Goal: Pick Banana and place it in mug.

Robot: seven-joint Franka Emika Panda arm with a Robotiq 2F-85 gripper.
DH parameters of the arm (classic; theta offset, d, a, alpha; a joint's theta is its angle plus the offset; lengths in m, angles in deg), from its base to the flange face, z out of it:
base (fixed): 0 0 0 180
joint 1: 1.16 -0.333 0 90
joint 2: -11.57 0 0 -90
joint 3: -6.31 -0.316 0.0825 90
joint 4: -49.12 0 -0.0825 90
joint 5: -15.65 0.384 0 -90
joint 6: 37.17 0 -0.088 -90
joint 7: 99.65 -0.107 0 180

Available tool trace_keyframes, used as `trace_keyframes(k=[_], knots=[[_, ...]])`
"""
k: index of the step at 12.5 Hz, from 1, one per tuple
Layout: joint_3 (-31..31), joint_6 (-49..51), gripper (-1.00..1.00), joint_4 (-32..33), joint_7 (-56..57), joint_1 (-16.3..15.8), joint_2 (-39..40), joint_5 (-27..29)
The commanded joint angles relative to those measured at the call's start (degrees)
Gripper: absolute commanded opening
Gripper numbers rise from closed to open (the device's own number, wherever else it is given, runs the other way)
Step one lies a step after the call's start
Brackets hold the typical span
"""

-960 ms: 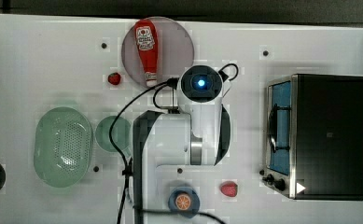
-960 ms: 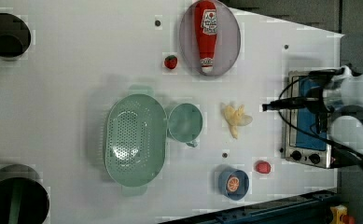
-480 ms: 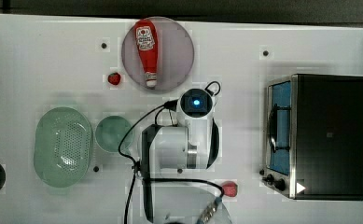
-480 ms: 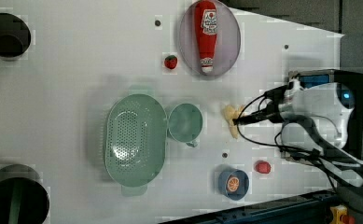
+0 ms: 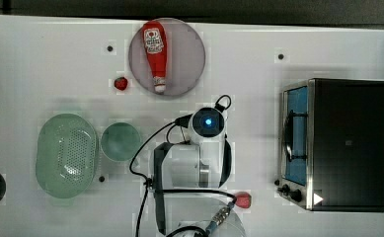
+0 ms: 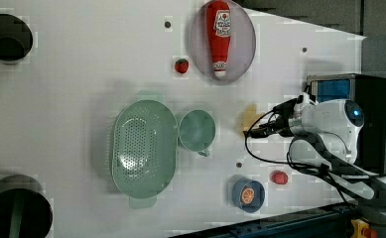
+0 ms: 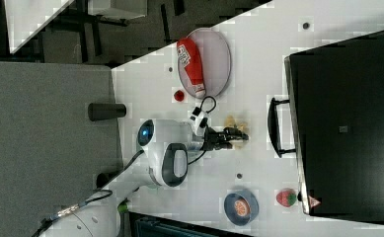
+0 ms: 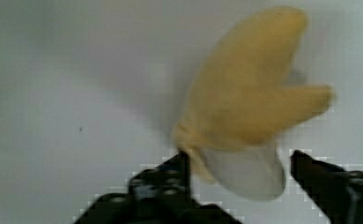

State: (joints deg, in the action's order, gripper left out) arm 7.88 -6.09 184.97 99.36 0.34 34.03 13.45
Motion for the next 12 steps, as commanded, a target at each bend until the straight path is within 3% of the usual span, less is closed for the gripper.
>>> trace_keyframes(k=[1, 3, 6, 8, 12], knots=[[-0.77, -1.16, -0.04, -0.34, 3.39, -0.07, -0.71, 0.53], [-0.75, -1.83, -0.54, 0.35, 3.41, -0.07, -0.84, 0.53], [-0.41, -1.69, -0.56, 0.32, 3.19, -0.06, -4.02, 0.58], [1.08, 1.11, -0.57, -0.18, 2.90, 0.16, -13.45, 0.62], [1.99, 18.62, -0.57, -4.64, 1.85, 0.18, -26.58, 0.62]])
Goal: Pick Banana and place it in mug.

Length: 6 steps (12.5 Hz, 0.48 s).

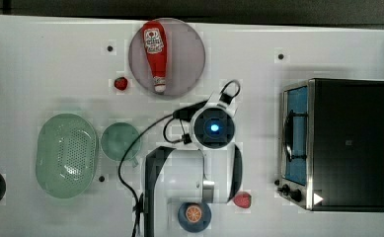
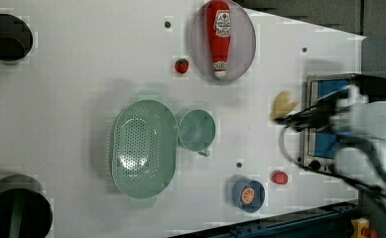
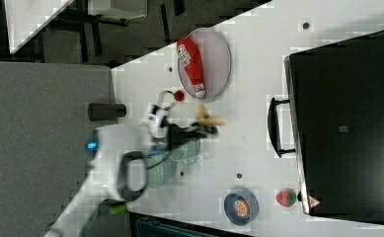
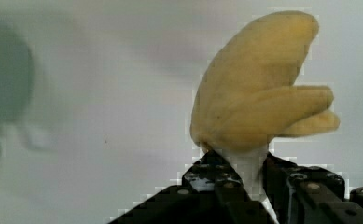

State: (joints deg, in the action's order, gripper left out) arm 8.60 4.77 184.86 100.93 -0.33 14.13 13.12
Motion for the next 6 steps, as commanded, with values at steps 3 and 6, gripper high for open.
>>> trace_keyframes(k=[3, 6], knots=[[0.18, 23.77, -0.57, -10.61, -7.42, 0.21, -12.17, 0.95], [-5.20, 28.75, -0.57, -13.23, -17.10, -1.11, -14.39, 0.96]])
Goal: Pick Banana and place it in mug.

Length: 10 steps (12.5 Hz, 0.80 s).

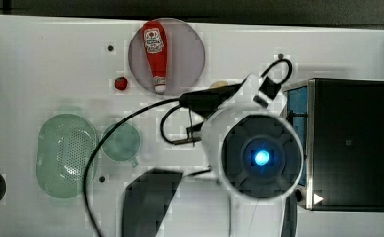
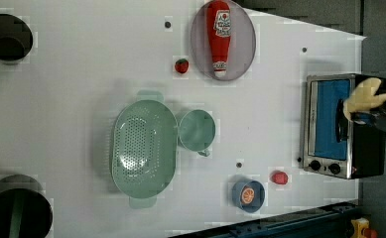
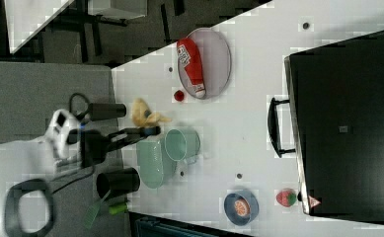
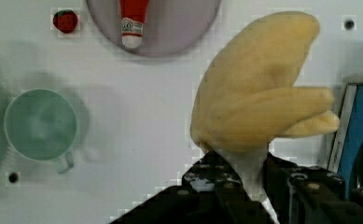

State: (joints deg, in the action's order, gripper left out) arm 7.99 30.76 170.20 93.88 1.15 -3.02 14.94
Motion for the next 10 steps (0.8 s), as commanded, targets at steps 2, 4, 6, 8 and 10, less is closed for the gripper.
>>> trace_keyframes(k=[2, 4, 6, 8, 10], knots=[[-9.00, 2.75, -0.56, 1.49, -17.31, -3.18, 2.69, -0.81], [-13.59, 2.73, -0.57, 1.77, -26.03, -3.60, 3.05, -0.66], [-17.94, 2.53, -0.57, 1.80, -34.90, -3.84, 4.04, 0.62], [-21.75, 1.73, -0.57, 2.33, -44.27, -4.00, 5.50, 3.29], [-24.89, -3.13, -0.56, 4.04, -51.15, -4.04, 7.34, 4.09]])
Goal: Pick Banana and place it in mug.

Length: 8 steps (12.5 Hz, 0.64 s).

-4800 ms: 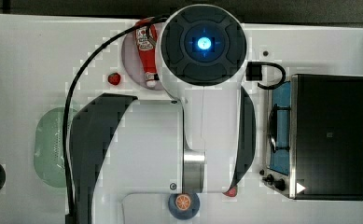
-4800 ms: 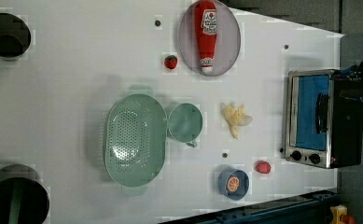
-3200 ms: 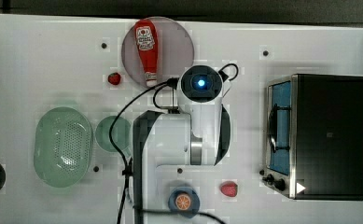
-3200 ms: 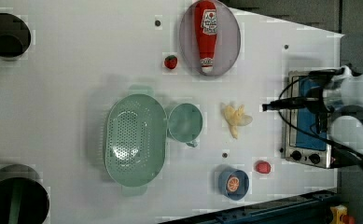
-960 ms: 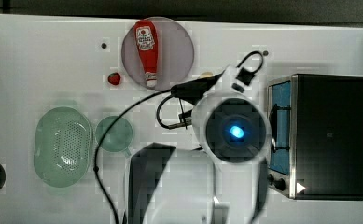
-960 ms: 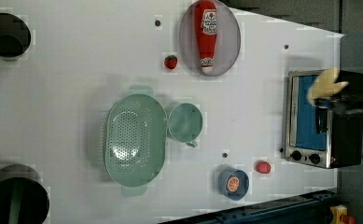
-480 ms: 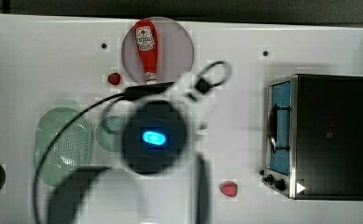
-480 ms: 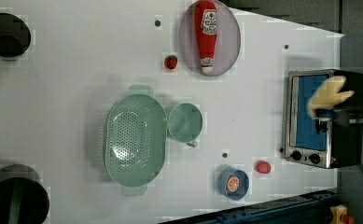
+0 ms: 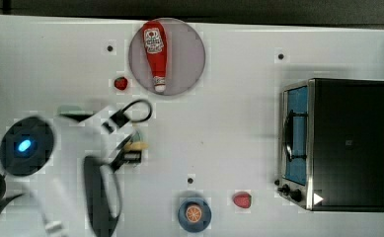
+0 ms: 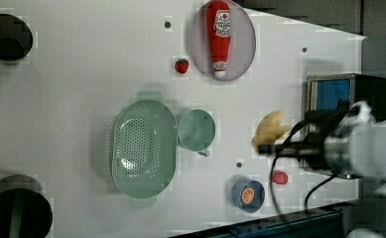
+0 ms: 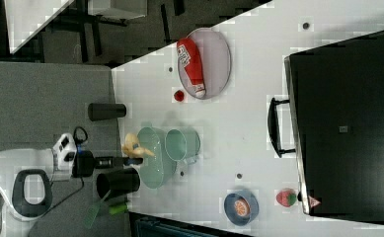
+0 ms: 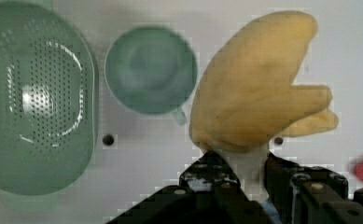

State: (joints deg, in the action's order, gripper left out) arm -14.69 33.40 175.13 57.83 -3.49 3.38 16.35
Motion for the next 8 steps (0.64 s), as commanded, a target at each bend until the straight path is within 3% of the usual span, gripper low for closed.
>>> trace_keyframes(k=[1, 6, 7, 8], knots=[[-3.22, -9.81, -0.57, 0.54, -17.31, 0.60, 1.96, 2.68], [-3.96, -22.50, -0.57, 5.12, -20.59, 0.67, 12.11, 2.68], [-3.97, -23.91, -0.51, 5.31, -20.59, 0.67, 13.54, 2.67], [-3.95, -25.39, -0.32, 5.87, -20.59, 0.67, 14.64, 2.66]])
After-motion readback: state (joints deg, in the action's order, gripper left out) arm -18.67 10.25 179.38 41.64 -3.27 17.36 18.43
